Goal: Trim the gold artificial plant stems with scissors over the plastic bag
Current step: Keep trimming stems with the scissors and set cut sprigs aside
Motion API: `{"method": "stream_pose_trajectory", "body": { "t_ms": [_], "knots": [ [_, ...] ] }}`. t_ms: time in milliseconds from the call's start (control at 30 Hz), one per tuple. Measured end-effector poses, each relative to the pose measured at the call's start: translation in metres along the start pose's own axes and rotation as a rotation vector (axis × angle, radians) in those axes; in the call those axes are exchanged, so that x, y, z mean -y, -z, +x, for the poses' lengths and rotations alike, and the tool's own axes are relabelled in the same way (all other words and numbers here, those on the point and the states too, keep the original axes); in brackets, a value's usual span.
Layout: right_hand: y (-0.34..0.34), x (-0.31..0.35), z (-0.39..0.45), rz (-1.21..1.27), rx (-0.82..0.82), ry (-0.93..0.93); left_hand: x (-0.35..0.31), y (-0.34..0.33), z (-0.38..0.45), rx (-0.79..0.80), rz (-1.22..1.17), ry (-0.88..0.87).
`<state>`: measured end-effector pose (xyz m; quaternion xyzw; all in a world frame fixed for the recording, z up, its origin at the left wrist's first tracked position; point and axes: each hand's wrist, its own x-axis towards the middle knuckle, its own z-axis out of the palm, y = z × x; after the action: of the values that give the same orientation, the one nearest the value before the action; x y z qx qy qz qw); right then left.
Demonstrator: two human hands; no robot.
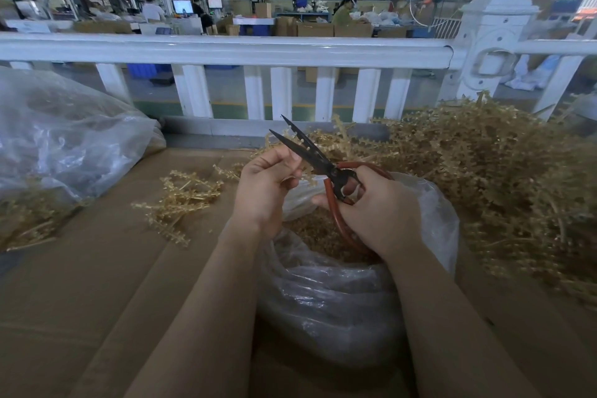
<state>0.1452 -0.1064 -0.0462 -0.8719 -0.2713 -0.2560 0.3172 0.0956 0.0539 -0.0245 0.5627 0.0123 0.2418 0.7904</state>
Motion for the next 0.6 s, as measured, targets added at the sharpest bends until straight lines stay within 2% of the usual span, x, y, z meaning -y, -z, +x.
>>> {"method": "stream_pose_trajectory", "body": {
  "t_ms": [600],
  "knots": [
    [-0.0015,-0.0009,-0.0010,0.070,0.021,0.002,0.0016,0.0020,0.0012,-0.032,0.093,-0.073]
  ]
}}
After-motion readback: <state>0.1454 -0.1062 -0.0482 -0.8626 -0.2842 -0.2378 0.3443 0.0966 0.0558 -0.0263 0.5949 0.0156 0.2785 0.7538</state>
